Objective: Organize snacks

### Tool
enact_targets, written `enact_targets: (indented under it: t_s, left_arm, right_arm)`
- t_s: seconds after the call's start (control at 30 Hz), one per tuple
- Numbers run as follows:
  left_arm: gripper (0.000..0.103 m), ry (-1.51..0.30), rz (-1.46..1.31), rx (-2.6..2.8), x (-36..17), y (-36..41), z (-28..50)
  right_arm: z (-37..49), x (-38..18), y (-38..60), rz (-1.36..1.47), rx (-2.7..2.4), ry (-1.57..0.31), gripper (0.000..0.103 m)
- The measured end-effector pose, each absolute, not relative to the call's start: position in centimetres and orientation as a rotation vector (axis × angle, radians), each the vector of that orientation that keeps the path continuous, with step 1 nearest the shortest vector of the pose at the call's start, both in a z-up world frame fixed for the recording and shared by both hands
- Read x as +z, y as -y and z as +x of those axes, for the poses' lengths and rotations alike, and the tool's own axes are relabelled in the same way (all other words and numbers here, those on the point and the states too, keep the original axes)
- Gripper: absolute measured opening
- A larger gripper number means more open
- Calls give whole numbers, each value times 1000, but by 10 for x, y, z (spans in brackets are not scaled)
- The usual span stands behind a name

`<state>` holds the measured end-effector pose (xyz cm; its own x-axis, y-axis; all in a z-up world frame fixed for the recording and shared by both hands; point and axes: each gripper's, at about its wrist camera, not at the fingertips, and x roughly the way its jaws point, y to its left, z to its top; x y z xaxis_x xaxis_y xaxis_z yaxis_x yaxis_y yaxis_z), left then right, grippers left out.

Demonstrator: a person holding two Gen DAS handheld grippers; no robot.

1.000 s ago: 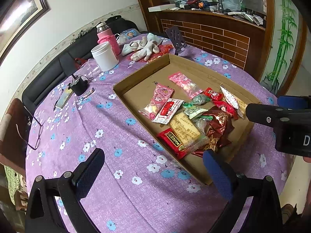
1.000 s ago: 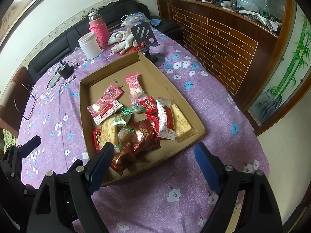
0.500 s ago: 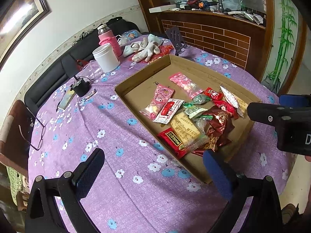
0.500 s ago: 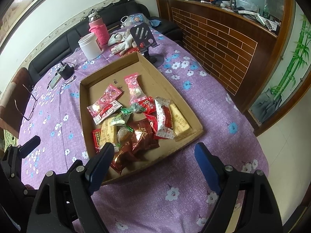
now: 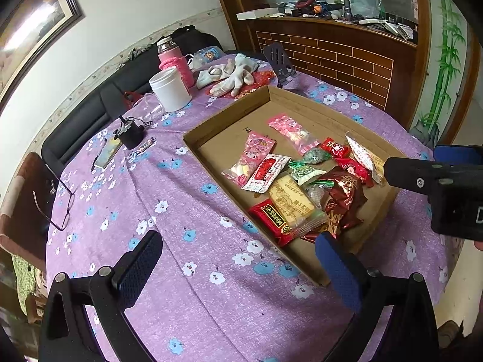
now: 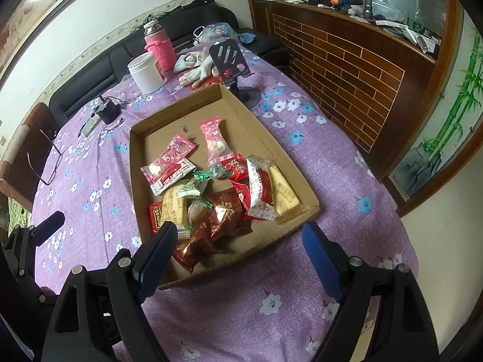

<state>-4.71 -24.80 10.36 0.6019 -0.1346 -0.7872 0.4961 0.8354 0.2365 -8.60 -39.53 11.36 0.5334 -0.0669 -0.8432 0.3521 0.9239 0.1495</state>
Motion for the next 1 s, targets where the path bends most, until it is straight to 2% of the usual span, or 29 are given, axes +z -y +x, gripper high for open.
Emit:
enact_targets:
  t_s: [1.0]
  left_arm:
    - [102,-880,440,-381,100,257,-46]
  right_arm:
    - [-77,109,402,301,-228,-995,84]
